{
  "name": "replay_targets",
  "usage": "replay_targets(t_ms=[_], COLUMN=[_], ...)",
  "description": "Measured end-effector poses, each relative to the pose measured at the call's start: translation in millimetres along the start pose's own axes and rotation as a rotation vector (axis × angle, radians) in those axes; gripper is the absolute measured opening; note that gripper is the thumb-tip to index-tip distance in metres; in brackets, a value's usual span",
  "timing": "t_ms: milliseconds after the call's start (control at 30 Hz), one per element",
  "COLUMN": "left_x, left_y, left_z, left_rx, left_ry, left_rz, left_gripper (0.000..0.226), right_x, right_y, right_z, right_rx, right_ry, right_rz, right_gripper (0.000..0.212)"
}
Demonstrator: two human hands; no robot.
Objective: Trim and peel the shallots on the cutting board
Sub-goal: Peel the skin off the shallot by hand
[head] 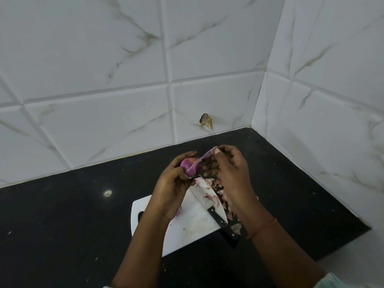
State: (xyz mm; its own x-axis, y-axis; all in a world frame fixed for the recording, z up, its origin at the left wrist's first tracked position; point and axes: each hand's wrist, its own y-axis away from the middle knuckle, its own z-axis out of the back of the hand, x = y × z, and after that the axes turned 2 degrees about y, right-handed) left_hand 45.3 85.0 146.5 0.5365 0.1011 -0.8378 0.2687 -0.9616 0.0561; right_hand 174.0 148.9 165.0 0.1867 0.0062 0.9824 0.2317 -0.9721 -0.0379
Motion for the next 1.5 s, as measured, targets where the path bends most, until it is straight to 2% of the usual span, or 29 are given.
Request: replay_targets(t_ms=[100,200,333,467,533,667,967,1200,1400,1500], left_x=[0.9,0.8,0.3,2.2,3.7,7.5,11.2,11.1,7.8,8.0], left_y=[-0.3,-0.4,0.0,-1.1,-2.6,-4.1,-2.8,-1.0,-3.3,-2.5], left_z=[0.4,-0.2,-1.9,-3.2,-4.6,-6.1,-4.4,-4.6,-4.4,-3.2], left_rx=[-0.04,-0.067,-0.105,-0.125,-0.136,-0.136,-0.2,-0.188,-0.192,-0.196], left_ry=[0.06,0.085,0.059,0.055,0.036,-0.005,-0.096,-0.092,-0.056,-0.085], left_rz=[0.011,0.011,-0.004,-0.026,-0.038,-0.074,-0.118,-0.125,-0.138,-0.147], left_gripper=[0.05,0.054,0.054,0.056,0.057,0.052,0.05,0.051,0.049,0.05], right_x=[6.4,4.5,-1.8,-6.3,-7.9,-9.5,-21.8,-18.7,-19.6,-20.8], right_y=[-3.7,-7.7,-10.8,-11.5,-8.8,-2.5,-6.6,-10.2,-5.1,-4.0], right_z=[1.7,6.9,17.5,22.3,20.8,12.2,8.4,4.5,1.9,1.8], right_rx=[0.016,-0.017,-0.082,0.033,0.047,0.188,0.117,0.086,0.154,0.133], right_ry=[-0.314,-0.384,-0.175,0.313,0.449,0.508,0.625,0.605,0.508,0.517], right_rz=[-0.175,-0.193,-0.092,0.048,0.189,0.385,0.677,0.643,0.564,0.603], right_gripper=[0.016,0.012,0.016,0.015,0.013,0.015,0.013,0.008,0.016,0.012])
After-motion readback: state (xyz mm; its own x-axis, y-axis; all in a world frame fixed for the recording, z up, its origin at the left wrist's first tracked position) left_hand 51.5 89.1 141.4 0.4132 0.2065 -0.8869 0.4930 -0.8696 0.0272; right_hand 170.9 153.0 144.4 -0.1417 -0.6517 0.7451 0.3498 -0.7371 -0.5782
